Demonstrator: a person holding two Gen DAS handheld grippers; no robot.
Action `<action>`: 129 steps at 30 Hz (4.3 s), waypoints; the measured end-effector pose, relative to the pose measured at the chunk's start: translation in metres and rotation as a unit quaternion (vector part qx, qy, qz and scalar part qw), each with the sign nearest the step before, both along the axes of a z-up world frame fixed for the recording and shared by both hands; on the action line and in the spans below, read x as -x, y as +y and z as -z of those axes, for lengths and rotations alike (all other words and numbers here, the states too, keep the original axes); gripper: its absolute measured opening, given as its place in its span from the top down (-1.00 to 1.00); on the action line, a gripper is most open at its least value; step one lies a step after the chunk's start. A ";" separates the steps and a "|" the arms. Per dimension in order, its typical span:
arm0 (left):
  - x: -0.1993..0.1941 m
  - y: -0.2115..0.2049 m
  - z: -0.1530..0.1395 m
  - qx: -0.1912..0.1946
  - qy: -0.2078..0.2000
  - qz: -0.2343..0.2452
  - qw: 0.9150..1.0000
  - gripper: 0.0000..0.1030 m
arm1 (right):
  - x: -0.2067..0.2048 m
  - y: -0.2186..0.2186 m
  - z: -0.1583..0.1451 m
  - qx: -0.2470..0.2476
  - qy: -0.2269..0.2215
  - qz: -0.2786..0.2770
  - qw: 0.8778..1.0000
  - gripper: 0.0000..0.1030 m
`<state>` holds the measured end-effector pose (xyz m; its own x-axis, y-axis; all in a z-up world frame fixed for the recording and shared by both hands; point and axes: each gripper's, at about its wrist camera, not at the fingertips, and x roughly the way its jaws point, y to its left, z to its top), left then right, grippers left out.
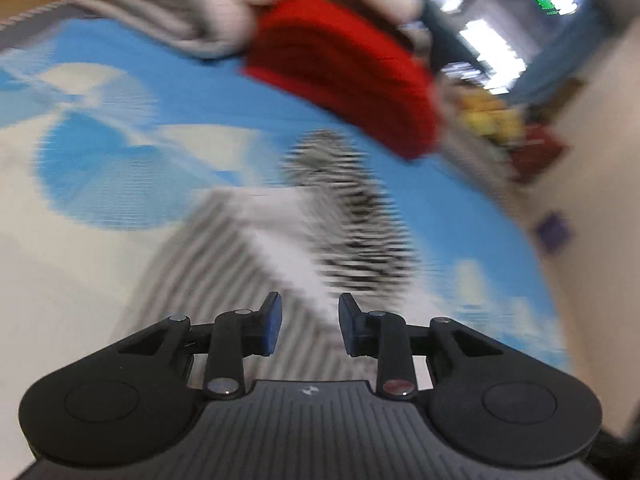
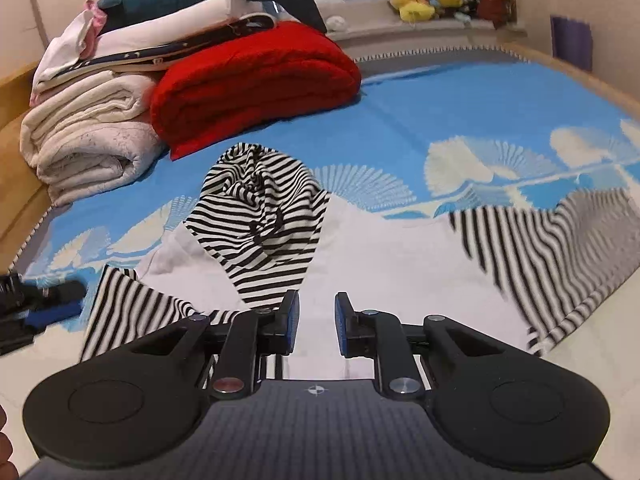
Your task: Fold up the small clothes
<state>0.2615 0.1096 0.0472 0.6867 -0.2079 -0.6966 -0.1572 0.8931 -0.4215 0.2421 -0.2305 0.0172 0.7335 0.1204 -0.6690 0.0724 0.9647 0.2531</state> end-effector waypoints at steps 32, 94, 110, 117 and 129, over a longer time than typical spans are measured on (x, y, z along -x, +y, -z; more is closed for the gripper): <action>-0.038 0.040 0.035 -0.098 0.067 -0.015 0.993 0.17 | -0.041 -0.036 0.025 0.031 0.006 0.124 0.992 0.90; -0.036 -0.065 0.054 -0.197 0.068 0.155 0.966 0.01 | -0.041 -0.148 0.032 -0.046 0.052 0.172 0.983 0.22; -0.044 -0.071 0.056 -0.168 0.074 0.149 0.972 -0.12 | -0.013 -0.284 0.063 -0.076 0.026 0.256 0.963 0.22; -0.046 -0.068 0.057 -0.160 0.078 0.149 0.973 -0.12 | -0.006 -0.342 0.103 -0.090 0.037 0.319 0.943 0.22; -0.046 -0.054 0.056 -0.151 0.082 0.136 0.976 -0.12 | -0.015 -0.367 0.131 -0.109 0.001 0.377 0.920 0.30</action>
<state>0.3077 0.0552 -0.0092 0.5082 -0.1352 -0.8506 0.0588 0.9907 -0.1224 0.2570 -0.5972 -0.1137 0.6627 -0.2904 -0.6903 0.7002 0.5673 0.4334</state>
